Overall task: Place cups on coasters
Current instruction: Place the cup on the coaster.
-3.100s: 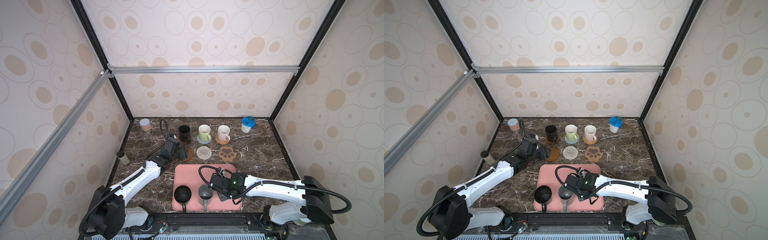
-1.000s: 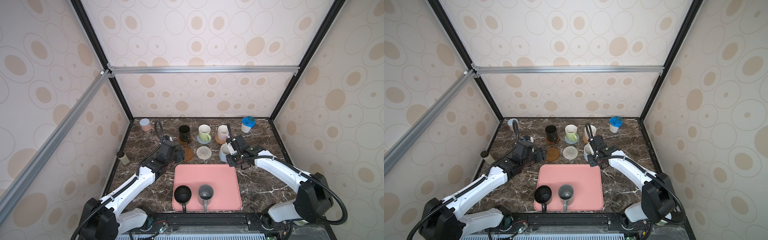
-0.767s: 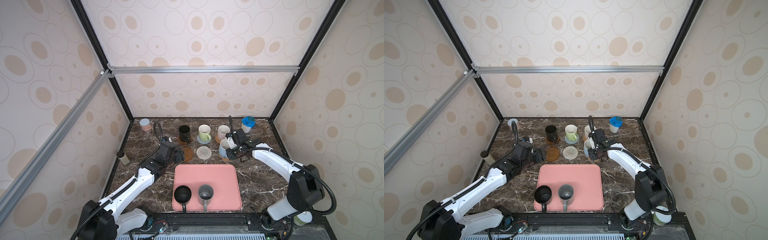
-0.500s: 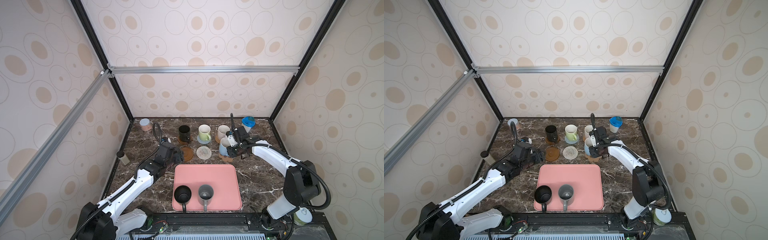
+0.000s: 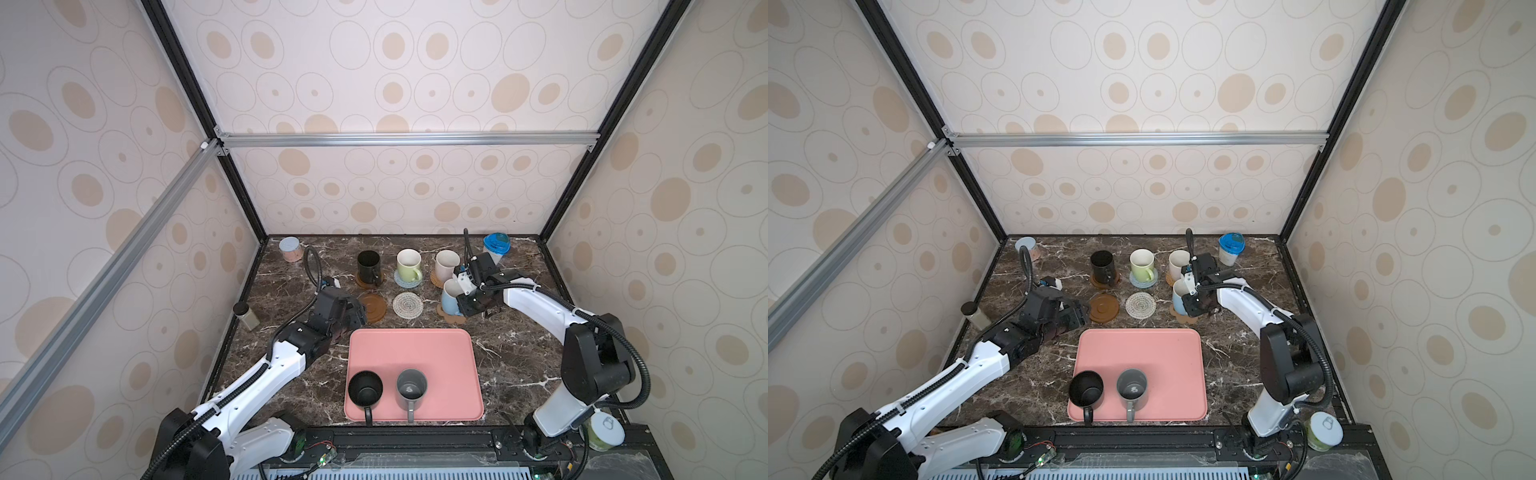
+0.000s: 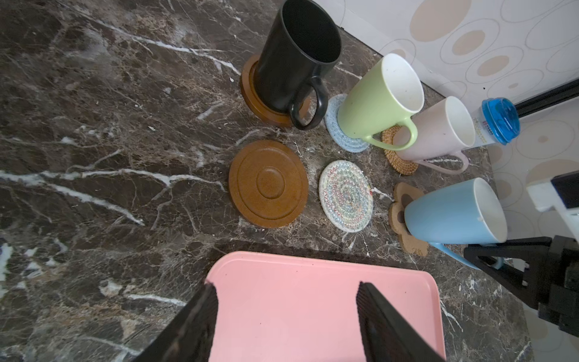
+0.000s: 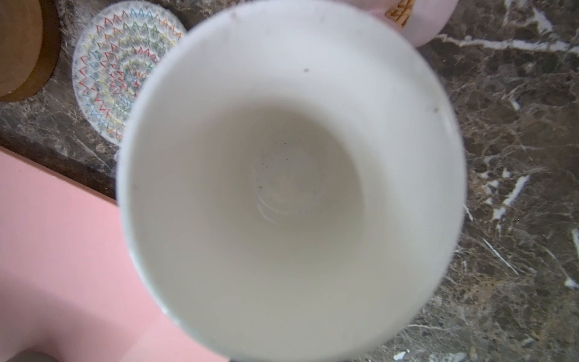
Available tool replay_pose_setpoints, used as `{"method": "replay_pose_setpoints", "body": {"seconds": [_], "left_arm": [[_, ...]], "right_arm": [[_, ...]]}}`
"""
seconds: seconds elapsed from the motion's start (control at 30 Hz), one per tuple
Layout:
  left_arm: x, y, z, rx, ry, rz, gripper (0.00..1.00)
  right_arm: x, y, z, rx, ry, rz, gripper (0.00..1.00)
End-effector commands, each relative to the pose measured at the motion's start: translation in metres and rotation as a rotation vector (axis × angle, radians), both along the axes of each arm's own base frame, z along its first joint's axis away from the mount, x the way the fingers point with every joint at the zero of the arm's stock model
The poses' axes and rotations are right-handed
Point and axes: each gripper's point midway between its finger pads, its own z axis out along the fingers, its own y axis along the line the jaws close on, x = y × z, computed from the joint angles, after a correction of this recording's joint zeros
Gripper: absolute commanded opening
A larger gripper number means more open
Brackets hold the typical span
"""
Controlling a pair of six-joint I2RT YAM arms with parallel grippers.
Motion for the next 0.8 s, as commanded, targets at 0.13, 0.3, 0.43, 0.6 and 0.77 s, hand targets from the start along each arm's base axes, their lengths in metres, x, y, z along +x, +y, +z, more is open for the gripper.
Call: {"method": "replay_pose_setpoints", "body": {"seconds": [0.13, 0.3, 0.43, 0.6, 0.77], "left_arm": [[-0.003, 0.007, 0.003, -0.001, -0.002, 0.032, 0.71], [-0.004, 0.008, 0.004, -0.005, -0.005, 0.034, 0.71], [-0.005, 0.009, 0.003, -0.003, -0.003, 0.035, 0.72], [-0.005, 0.009, 0.004, -0.005, -0.006, 0.035, 0.71], [-0.006, 0.009, 0.005, -0.006, -0.009, 0.034, 0.72]], "right_arm": [[0.016, 0.004, 0.013, 0.013, -0.057, 0.019, 0.09], [0.015, 0.0, 0.007, -0.005, -0.052, 0.014, 0.09], [0.015, -0.004, 0.002, -0.028, -0.047, 0.004, 0.09], [0.014, -0.005, -0.002, -0.035, -0.037, 0.002, 0.11], [0.012, -0.006, -0.001, -0.035, -0.035, 0.003, 0.16]]}}
